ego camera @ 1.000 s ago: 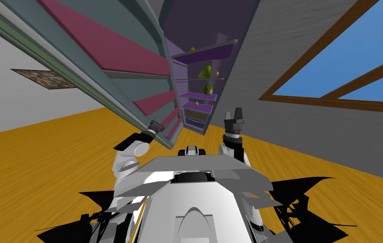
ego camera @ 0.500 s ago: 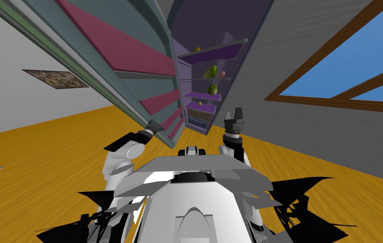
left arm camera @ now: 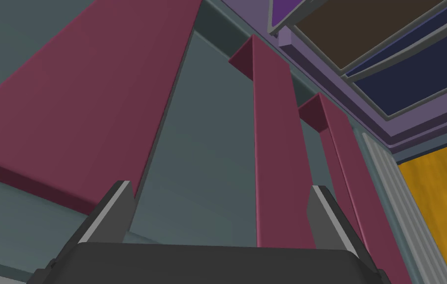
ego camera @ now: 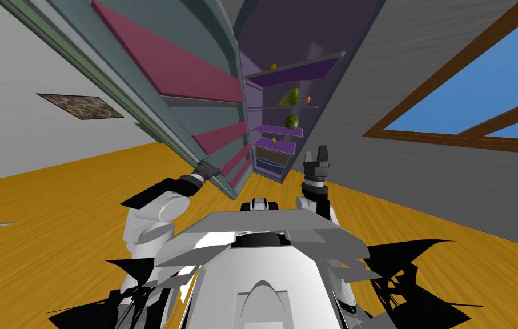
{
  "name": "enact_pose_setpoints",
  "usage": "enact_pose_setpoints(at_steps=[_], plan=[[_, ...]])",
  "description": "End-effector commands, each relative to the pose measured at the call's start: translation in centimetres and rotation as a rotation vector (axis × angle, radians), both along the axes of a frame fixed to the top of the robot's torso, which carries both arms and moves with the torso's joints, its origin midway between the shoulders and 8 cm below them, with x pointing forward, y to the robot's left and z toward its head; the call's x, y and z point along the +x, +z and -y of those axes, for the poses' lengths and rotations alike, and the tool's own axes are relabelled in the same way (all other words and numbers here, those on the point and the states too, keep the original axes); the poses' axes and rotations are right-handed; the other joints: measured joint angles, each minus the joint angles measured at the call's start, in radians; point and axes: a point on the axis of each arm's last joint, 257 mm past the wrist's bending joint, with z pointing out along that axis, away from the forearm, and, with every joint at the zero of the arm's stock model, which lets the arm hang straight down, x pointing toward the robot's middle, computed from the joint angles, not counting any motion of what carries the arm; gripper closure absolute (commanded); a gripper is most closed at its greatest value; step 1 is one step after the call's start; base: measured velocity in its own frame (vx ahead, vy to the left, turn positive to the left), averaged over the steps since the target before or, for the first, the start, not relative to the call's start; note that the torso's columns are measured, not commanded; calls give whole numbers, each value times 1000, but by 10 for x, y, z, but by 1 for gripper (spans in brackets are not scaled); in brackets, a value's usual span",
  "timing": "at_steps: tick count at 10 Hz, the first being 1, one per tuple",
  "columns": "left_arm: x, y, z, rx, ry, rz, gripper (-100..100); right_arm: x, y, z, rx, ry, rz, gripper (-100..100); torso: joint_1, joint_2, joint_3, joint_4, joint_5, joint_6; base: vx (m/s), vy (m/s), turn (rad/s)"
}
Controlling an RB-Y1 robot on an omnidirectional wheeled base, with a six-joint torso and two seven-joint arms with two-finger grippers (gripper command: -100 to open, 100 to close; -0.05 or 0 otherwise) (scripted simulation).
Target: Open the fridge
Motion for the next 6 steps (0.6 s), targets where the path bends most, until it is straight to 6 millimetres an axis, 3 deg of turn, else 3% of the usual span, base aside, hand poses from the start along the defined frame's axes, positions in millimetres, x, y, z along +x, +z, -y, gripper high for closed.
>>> enact_pose_setpoints(at_steps=[1, 6], plan=[[-2, 5, 4, 4, -9, 8, -100, 0, 0, 0, 0, 0, 0, 0, 1, 0, 0, 0, 0, 0, 1, 16, 0], [-2, 31, -11, 3, -13, 6, -100, 0, 0, 0, 0, 0, 0, 0, 1, 0, 0, 0, 0, 0, 3, -26, 5]])
